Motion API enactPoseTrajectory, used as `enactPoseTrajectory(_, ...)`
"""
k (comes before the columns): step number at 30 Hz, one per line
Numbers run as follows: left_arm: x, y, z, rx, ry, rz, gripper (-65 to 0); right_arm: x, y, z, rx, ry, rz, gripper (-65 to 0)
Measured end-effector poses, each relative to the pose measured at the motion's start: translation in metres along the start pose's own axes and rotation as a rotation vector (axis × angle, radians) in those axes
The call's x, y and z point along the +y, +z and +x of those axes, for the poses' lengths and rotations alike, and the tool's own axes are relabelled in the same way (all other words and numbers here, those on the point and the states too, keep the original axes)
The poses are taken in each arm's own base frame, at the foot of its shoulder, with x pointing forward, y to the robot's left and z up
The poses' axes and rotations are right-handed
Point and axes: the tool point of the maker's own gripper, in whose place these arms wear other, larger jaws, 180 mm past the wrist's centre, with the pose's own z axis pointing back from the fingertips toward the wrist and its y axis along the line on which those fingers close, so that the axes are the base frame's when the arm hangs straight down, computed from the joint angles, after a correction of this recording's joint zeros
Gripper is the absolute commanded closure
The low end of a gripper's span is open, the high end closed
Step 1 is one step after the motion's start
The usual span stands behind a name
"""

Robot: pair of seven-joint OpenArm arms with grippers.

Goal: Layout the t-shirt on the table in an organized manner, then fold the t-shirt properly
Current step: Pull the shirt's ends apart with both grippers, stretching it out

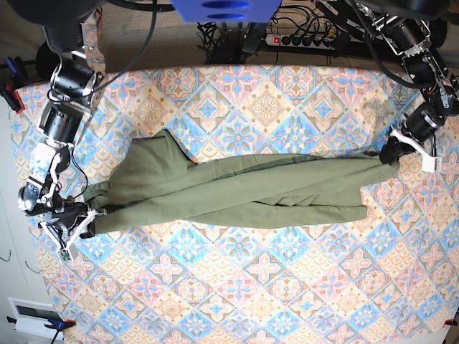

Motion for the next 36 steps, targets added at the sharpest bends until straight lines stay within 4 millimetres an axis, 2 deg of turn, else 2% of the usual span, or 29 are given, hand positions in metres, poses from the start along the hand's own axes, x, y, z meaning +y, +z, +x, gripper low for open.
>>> enactPoseTrajectory(2,-0.005,-0.004,-0.008,0.003,0.003,-0.014,0.0,0.002,0.002,-0.018,0.016,0.002,0.0,-20.9)
enactPoseTrajectory(4,-0.01,-0.008,-0.015,0.021,-0.004,-0.028,0.0,0.005,0.007,-0.045,0.074,0.018,-0.012,-28.3)
enactPoseTrajectory(7,-0.018,-0.015,-0.012,0.019,-0.018,-0.052,0.0,0.007,0.025,-0.069,0.109,0.057,-0.043,-34.4)
enactPoseTrajectory(10,-0.021,-0.017,-0.01,0.013,-0.023,-0.061,0.0,0.009,0.045,-0.07,0.061,0.045,-0.047,-33.7)
enactPoseTrajectory(12,-0.021,-0.017,-0.011,0.017,-0.024,-0.06,0.0,0.012,0.048,-0.077,0.047,0.015,-0.027,-32.9)
enactPoseTrajectory(14,-0.021,-0.017,-0.012,0.019,-0.024,-0.059,0.0,0.015,0.045,-0.09,0.069,-0.035,0.001,-32.9)
enactPoseTrajectory(17,-0.022,-0.017,-0.01,0.015,-0.024,-0.063,0.0,0.021,0.038,-0.101,0.069,-0.103,0.047,-32.9)
enactPoseTrajectory(22,-0.022,-0.017,-0.01,0.015,-0.024,-0.062,0.0,0.034,0.028,-0.108,0.041,-0.209,0.124,-32.9)
enactPoseTrajectory(28,-0.021,-0.017,-0.01,0.015,-0.024,-0.062,0.0,0.038,0.019,-0.12,0.042,-0.267,0.147,-32.9)
enactPoseTrajectory(36,-0.021,-0.017,-0.01,0.015,-0.024,-0.062,0.0,0.056,0.012,-0.114,0.004,-0.296,0.184,-33.1)
